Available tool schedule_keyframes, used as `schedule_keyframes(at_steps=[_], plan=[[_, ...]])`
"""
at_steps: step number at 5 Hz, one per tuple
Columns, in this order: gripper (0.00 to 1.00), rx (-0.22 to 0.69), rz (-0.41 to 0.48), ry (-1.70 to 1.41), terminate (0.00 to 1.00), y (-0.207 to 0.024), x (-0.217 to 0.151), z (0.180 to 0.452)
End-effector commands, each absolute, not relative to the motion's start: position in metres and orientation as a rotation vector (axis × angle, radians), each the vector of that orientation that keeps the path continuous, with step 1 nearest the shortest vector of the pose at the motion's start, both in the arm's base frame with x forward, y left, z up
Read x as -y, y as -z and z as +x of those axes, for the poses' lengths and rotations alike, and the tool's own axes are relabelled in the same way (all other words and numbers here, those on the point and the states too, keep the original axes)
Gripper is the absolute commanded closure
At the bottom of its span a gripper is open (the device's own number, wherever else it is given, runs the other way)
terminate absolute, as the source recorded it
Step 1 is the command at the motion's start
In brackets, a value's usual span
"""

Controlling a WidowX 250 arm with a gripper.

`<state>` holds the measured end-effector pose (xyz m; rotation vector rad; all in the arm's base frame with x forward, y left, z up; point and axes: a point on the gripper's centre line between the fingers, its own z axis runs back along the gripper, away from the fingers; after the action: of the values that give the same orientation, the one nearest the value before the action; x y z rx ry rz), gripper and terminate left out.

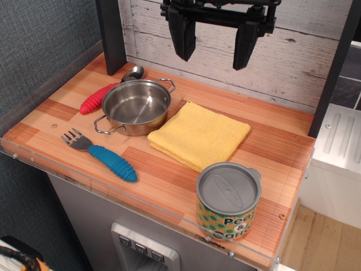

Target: Take the fork and place behind thecup.

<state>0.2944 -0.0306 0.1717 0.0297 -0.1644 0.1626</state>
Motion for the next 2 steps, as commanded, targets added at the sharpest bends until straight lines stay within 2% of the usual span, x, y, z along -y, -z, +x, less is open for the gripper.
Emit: schedule_keyframes(at_steps=[1,2], plan=[[0.0,0.164,0.03,-0.163,0.0,-0.172,0.031,0.294],[0.0,0.173,0.062,-0.259,0.0,-0.171,0.017,0.286]])
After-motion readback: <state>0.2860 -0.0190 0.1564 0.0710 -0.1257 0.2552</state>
